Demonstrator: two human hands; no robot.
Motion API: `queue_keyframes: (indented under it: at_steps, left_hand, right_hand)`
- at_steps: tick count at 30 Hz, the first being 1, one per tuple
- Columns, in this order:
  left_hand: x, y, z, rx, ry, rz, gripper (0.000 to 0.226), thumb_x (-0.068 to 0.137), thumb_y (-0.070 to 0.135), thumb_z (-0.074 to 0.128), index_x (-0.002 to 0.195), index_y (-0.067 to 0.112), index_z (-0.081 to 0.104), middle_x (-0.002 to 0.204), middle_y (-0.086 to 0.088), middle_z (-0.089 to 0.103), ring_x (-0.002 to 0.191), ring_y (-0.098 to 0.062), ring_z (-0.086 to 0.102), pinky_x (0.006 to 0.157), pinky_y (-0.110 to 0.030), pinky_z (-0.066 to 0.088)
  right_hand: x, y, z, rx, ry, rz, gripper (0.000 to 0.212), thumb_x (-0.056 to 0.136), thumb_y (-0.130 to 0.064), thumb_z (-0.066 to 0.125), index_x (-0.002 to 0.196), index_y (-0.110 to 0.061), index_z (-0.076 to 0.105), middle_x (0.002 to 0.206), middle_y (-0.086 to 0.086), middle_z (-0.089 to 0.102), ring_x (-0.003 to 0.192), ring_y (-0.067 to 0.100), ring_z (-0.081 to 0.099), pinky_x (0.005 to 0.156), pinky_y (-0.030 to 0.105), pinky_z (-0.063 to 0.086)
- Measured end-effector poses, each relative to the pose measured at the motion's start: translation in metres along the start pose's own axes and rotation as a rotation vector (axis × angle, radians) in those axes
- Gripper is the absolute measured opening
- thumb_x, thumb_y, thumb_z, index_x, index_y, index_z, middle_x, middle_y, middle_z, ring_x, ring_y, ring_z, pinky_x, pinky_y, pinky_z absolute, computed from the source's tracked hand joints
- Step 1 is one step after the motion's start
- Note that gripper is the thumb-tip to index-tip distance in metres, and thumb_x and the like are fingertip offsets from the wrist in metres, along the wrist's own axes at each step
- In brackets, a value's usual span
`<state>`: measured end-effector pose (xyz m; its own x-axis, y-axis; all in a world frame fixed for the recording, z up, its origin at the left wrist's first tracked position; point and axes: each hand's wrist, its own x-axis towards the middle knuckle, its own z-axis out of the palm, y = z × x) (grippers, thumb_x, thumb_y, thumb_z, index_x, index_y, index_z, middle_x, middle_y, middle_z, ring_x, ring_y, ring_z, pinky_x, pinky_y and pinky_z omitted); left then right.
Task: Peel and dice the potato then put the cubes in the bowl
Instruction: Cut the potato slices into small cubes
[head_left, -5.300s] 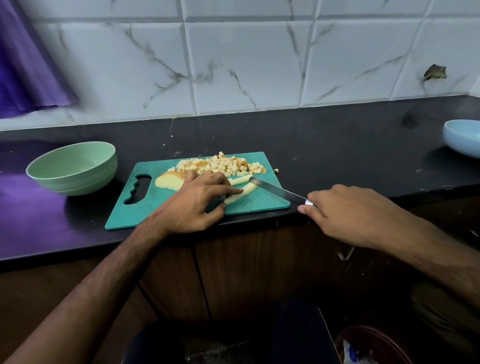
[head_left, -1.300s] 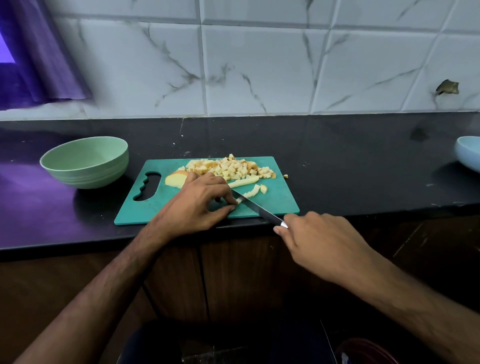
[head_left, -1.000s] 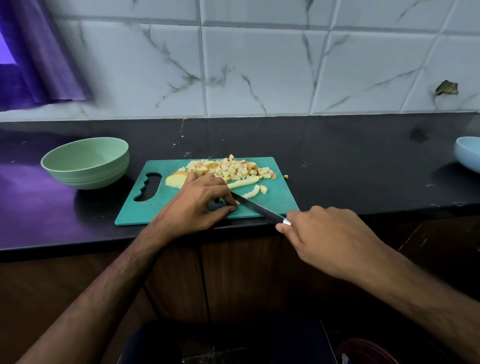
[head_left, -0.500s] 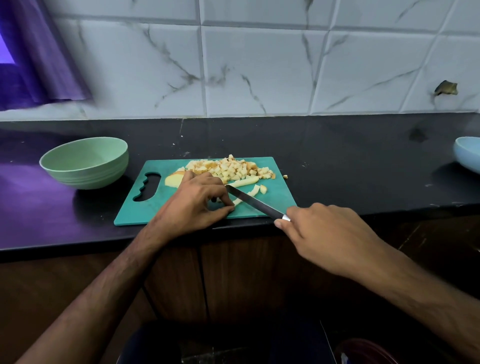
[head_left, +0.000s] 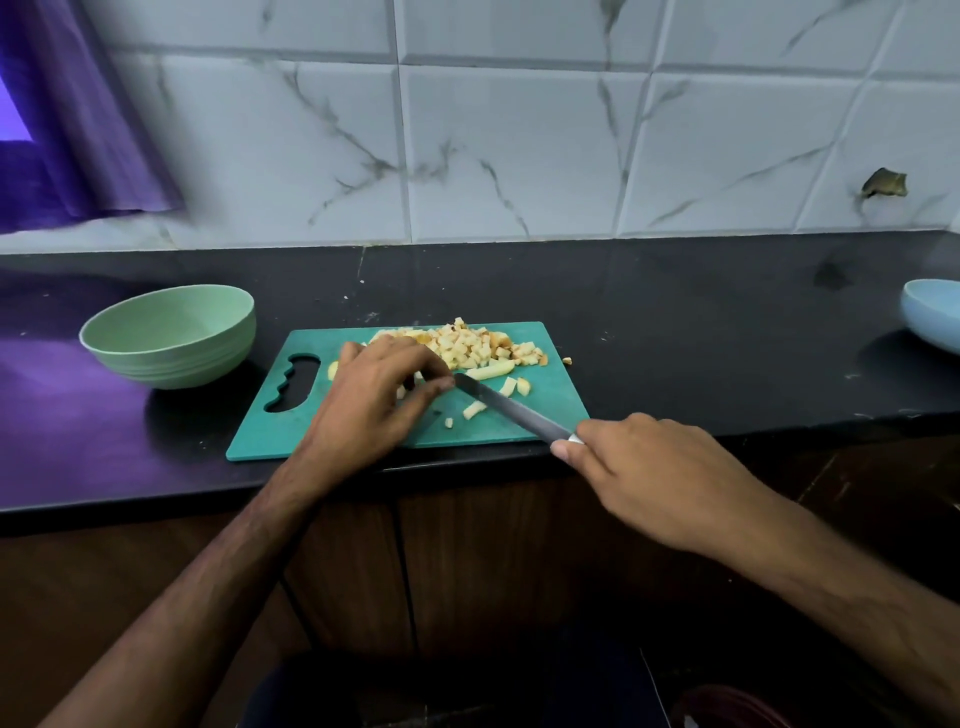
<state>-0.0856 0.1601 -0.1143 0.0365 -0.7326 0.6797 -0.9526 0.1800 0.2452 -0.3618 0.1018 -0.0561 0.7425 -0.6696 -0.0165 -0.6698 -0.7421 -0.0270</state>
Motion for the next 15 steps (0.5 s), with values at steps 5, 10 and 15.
queue_keyframes:
  at_steps: [5,10,15]
  left_hand:
    - [0.005,-0.003,0.001,0.136,0.087,-0.138,0.012,0.097,0.027,0.065,0.107,0.029,0.072,0.099,0.017,0.065,0.094,-0.01,0.053,0.078,-0.036,0.025]
    - [0.018,-0.002,0.003,0.287,-0.154,-0.065,0.025,0.097,0.04,0.064,0.119,0.031,0.07,0.112,0.014,0.071,0.106,-0.015,0.053,0.08,-0.037,0.023]
    - [0.043,-0.001,0.003,0.327,-0.327,-0.07,0.022,0.095,0.042,0.067,0.116,0.038,0.07,0.104,0.019,0.069,0.105,-0.007,0.05,0.081,-0.035,0.02]
  right_hand:
    - [-0.011,0.016,-0.009,0.013,0.022,0.04,0.043,0.105,-0.058,0.019,0.076,-0.031,0.037,0.073,-0.007,0.051,0.066,0.007,0.051,0.056,0.027,0.037]
    - [-0.018,0.021,-0.007,0.004,-0.005,-0.046,0.046,0.102,-0.063,0.019,0.078,-0.031,0.042,0.074,-0.008,0.055,0.067,0.006,0.055,0.062,0.027,0.044]
    - [-0.017,0.005,0.0,0.008,-0.052,-0.169,0.046,0.103,-0.063,0.019,0.076,-0.031,0.04,0.073,-0.009,0.052,0.065,0.007,0.052,0.063,0.027,0.041]
